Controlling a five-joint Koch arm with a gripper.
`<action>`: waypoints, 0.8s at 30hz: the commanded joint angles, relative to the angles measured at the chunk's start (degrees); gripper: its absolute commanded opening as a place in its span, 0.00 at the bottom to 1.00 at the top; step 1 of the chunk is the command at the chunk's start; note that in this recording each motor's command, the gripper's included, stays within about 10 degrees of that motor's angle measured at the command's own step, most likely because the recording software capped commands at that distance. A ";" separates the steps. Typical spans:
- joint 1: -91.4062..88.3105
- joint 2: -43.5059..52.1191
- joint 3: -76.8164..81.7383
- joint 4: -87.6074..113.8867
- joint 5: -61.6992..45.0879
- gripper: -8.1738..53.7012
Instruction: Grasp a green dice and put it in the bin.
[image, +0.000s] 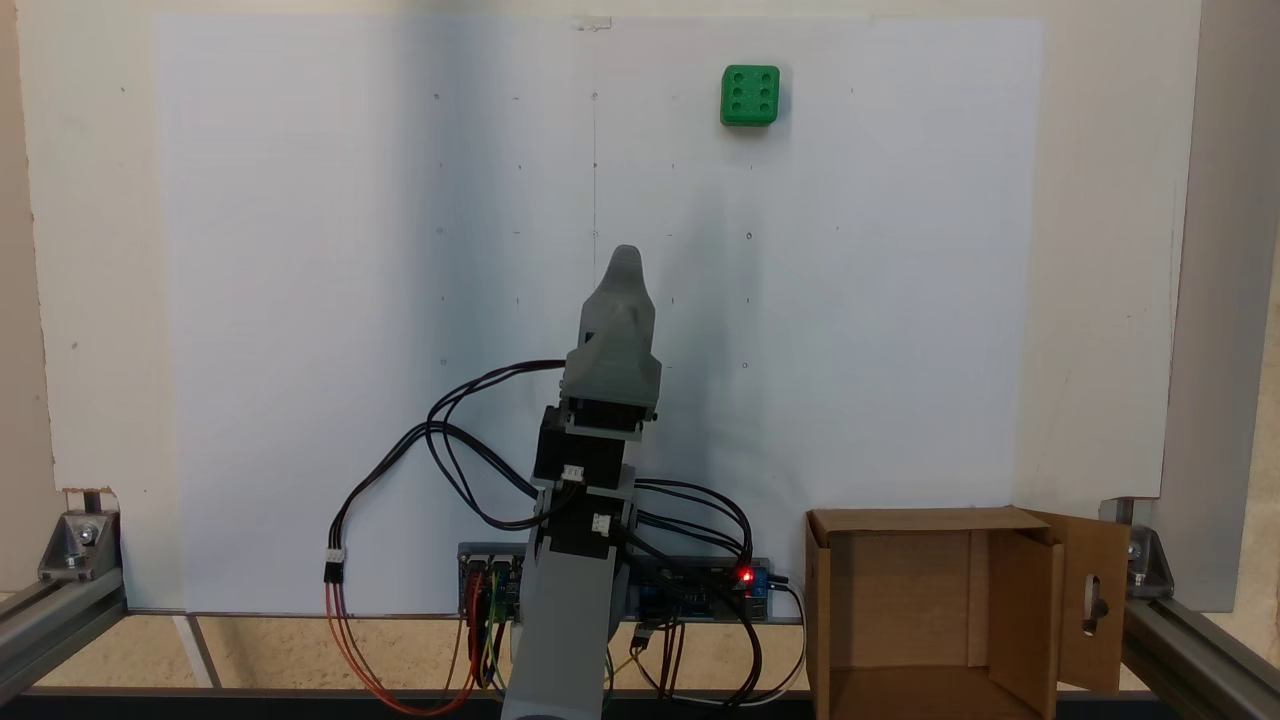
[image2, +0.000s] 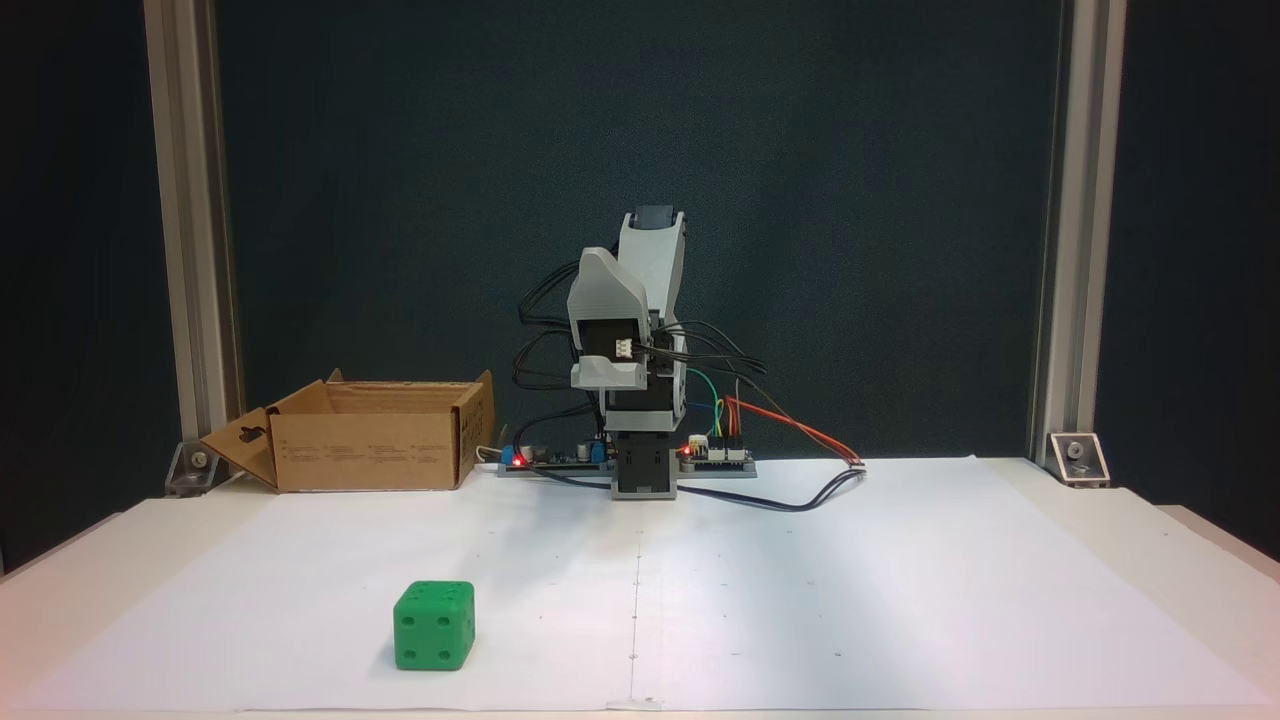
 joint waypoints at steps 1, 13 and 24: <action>-0.09 6.15 2.90 -3.25 -2.64 0.85; -5.01 6.06 2.90 -2.20 -3.08 0.83; -1.93 6.15 -14.68 31.80 -3.16 0.84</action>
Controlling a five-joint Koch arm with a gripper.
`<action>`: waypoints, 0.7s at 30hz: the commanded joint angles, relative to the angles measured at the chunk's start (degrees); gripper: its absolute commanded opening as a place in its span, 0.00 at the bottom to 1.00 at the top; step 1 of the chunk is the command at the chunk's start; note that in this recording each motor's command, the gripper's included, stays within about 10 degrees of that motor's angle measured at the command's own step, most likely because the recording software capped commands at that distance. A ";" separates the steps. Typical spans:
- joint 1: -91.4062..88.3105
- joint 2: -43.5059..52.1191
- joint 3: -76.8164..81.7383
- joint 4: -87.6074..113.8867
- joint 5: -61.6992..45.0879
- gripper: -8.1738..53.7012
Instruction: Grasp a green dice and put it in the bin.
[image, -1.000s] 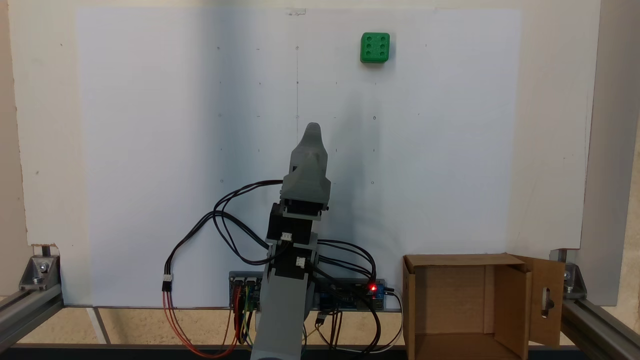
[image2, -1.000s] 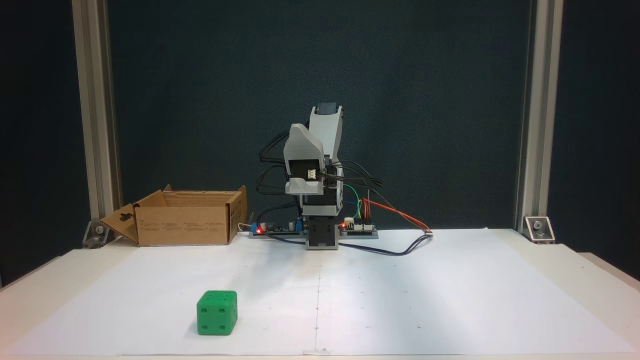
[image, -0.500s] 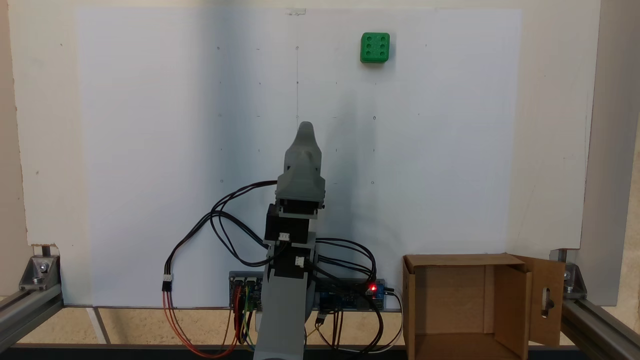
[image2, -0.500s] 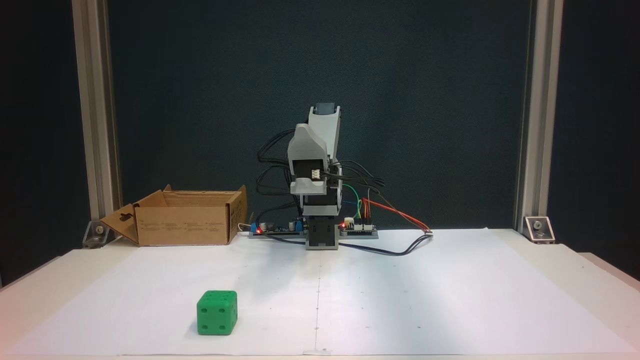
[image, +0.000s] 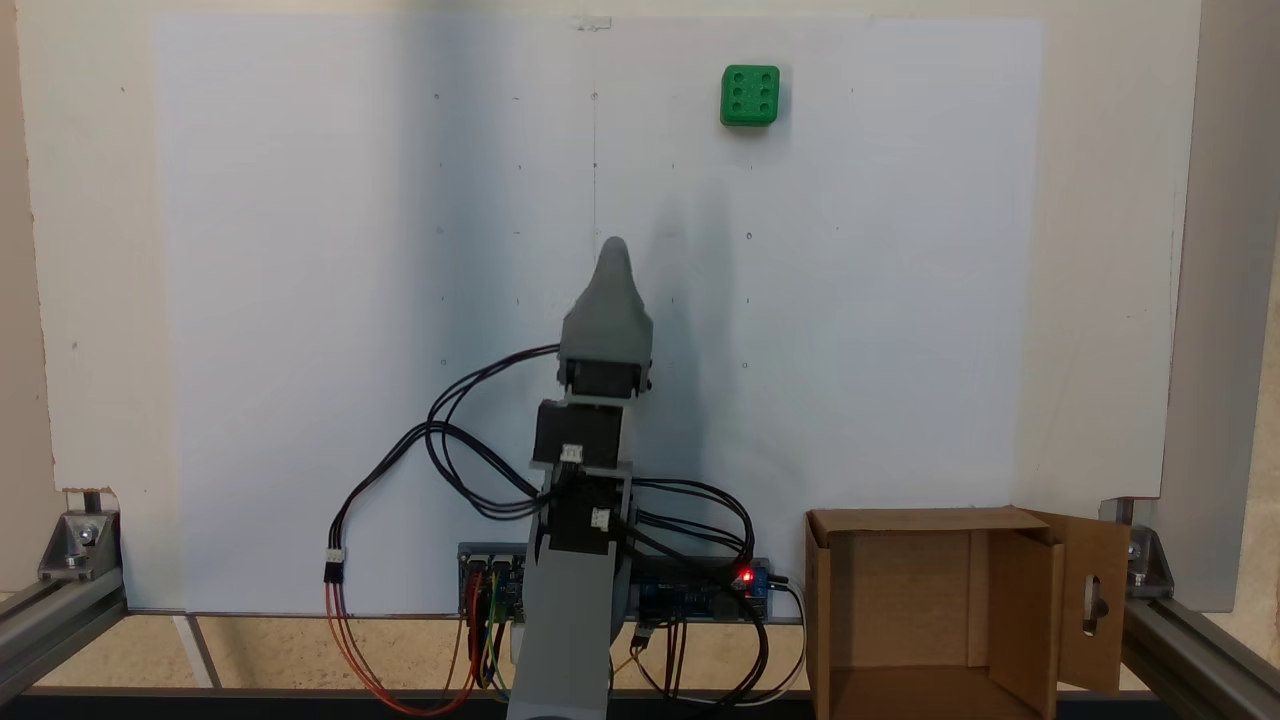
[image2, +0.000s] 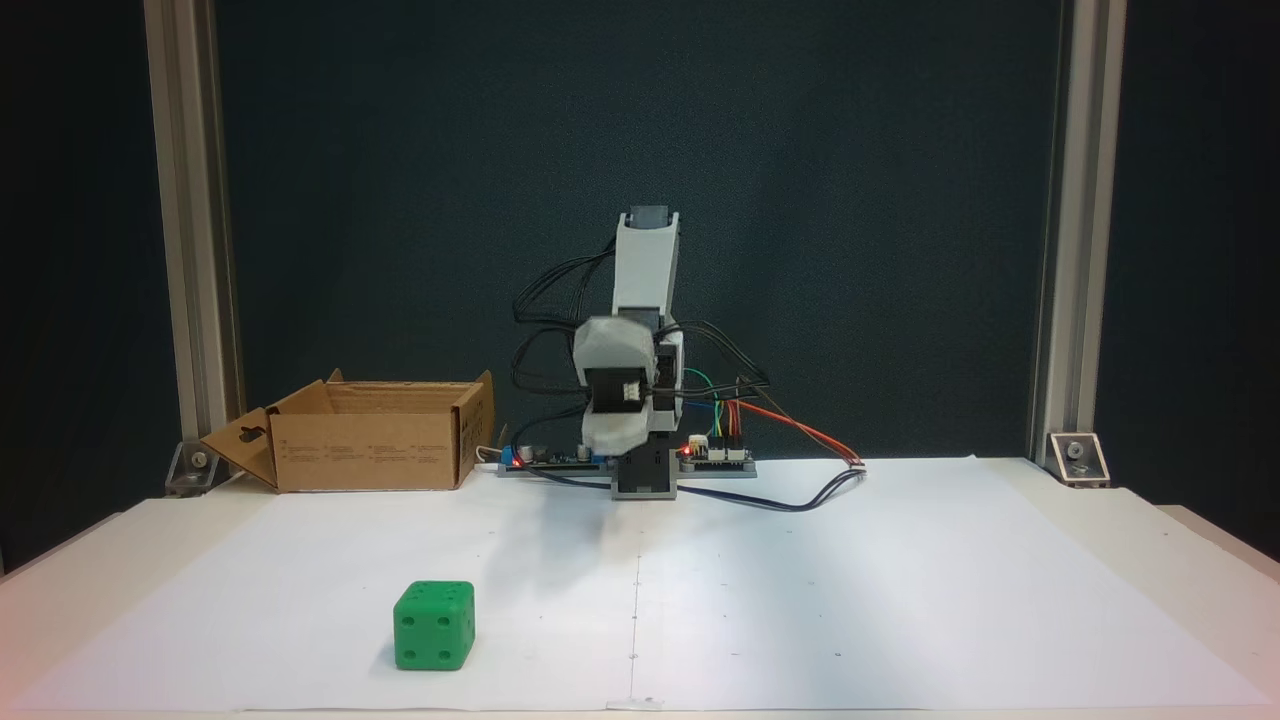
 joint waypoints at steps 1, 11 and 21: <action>1.58 6.15 -7.47 8.86 -2.72 0.84; 4.31 5.98 -32.96 47.62 -2.64 0.83; 7.03 -17.58 -62.91 85.23 -2.64 0.81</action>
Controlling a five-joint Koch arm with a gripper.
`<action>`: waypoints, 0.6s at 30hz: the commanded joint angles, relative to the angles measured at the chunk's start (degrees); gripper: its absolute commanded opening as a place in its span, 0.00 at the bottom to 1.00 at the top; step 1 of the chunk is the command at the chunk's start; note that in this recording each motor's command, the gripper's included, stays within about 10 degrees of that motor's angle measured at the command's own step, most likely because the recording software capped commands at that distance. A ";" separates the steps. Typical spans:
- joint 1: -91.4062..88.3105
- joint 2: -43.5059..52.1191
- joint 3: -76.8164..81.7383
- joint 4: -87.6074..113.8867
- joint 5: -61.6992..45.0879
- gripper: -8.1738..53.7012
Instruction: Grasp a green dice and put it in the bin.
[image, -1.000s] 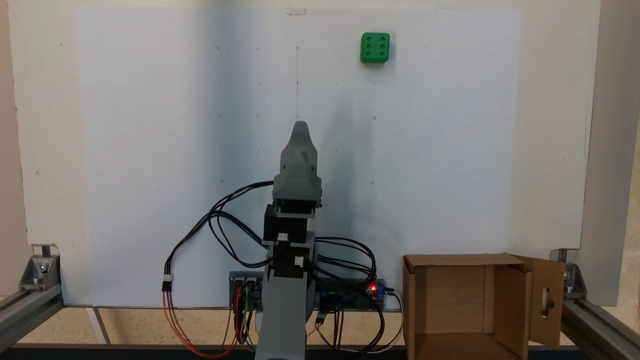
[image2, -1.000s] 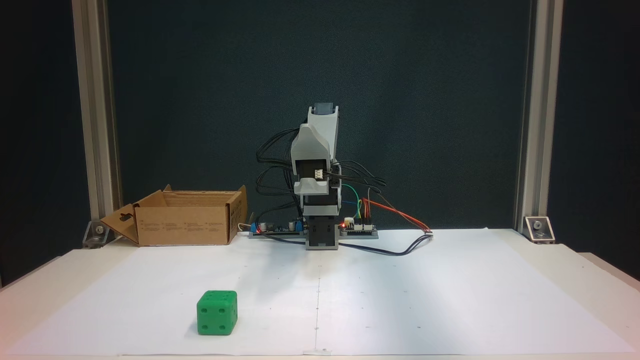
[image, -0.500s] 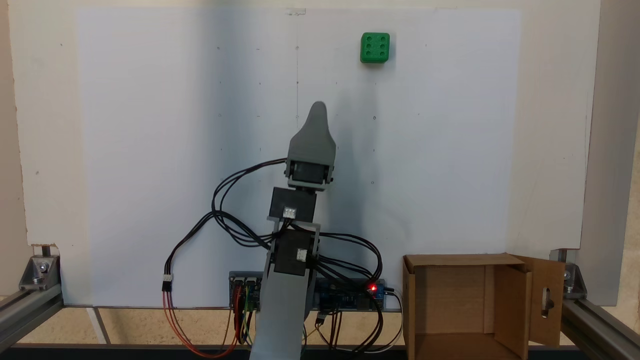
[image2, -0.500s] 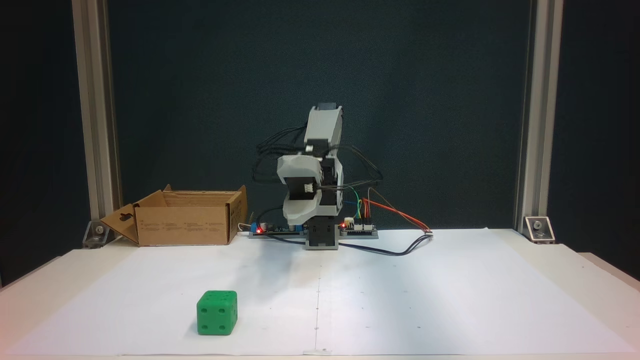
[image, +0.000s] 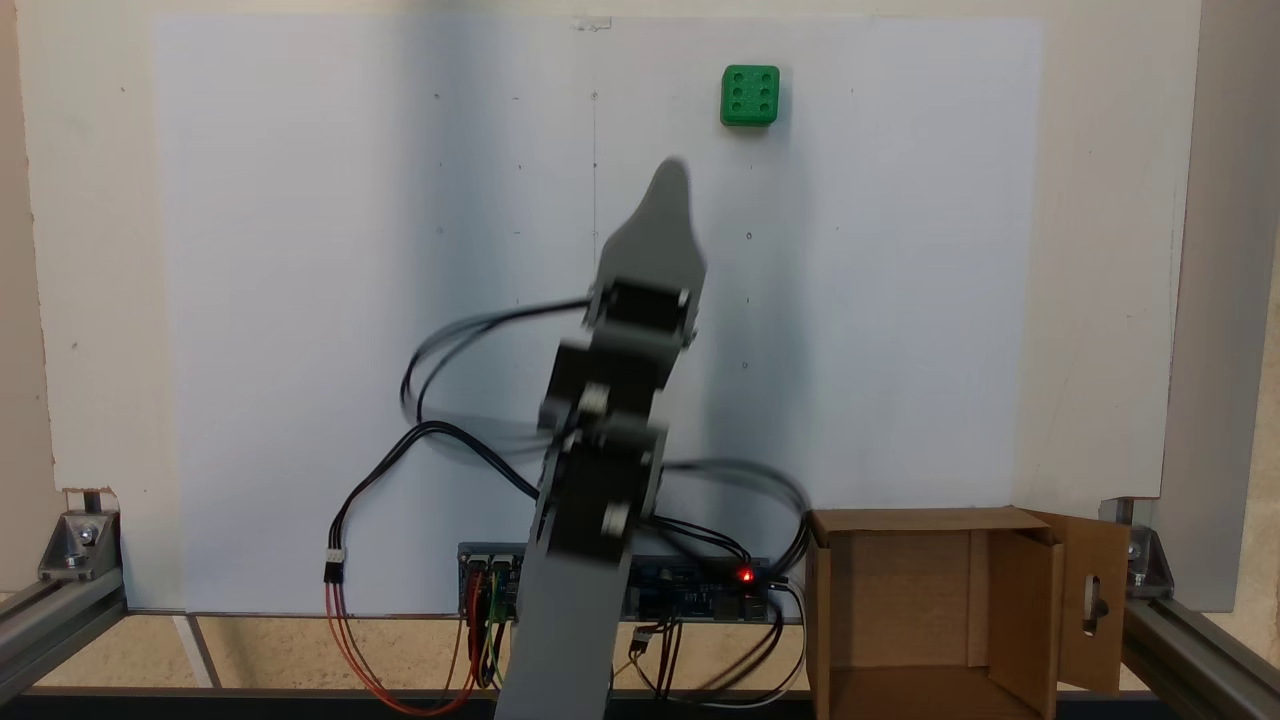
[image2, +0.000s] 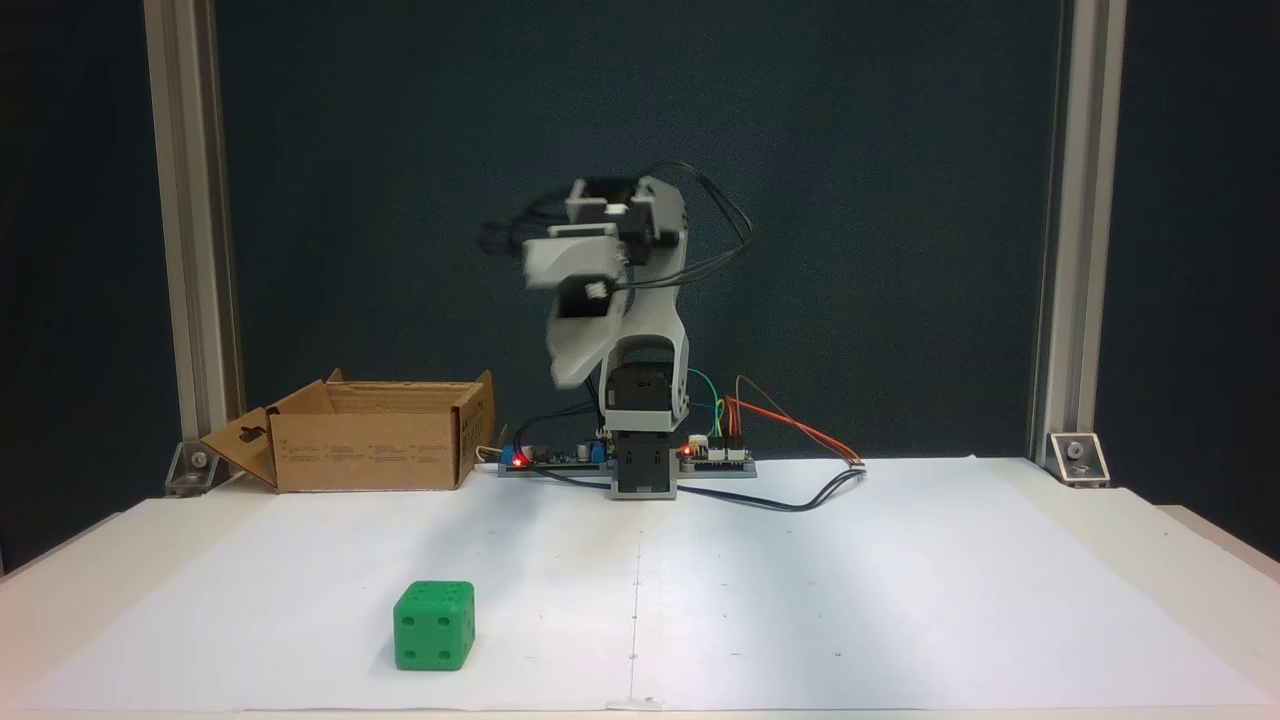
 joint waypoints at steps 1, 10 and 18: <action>0.79 -5.19 -9.30 9.12 -2.29 0.81; 3.43 -26.54 -39.46 40.50 -3.08 0.82; 4.66 -41.92 -62.58 58.45 -11.07 0.82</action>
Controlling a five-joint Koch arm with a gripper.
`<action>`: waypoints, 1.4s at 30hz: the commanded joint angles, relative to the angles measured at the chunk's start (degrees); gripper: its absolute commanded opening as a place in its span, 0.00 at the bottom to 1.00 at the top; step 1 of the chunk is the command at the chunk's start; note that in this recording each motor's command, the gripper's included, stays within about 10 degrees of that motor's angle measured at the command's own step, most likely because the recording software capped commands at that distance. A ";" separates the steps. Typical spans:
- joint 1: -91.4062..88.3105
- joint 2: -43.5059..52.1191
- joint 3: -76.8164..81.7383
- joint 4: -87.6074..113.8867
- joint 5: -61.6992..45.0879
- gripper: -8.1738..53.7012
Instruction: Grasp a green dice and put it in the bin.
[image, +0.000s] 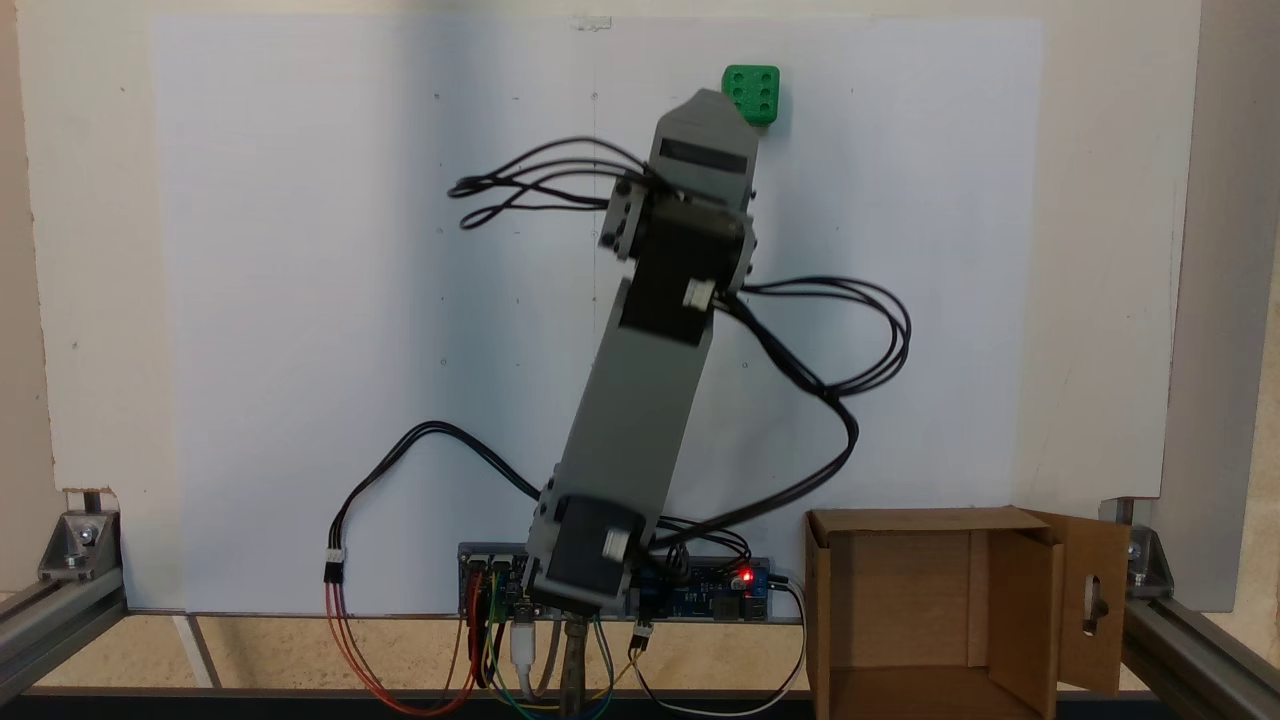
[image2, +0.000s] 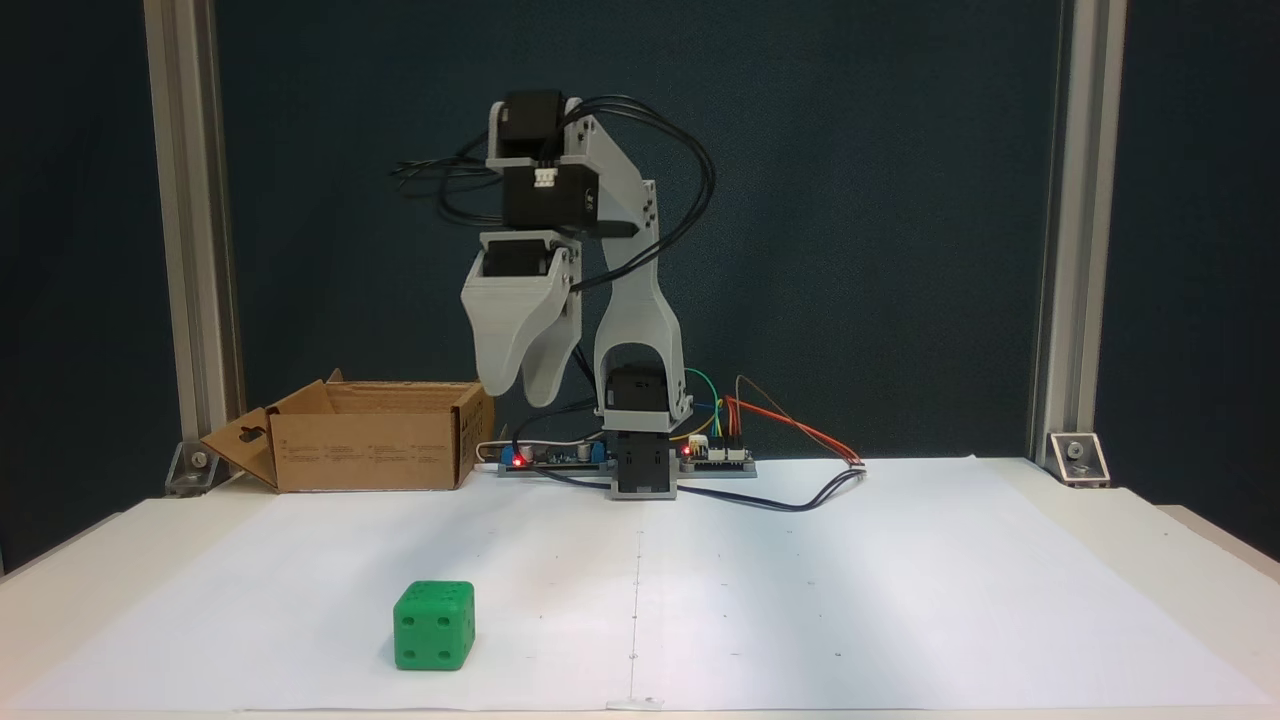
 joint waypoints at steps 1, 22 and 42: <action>1.14 -2.20 -6.68 2.46 -5.45 0.82; 5.27 -24.26 -29.62 2.55 -16.26 0.82; 5.01 -30.50 -29.62 0.88 -16.70 0.84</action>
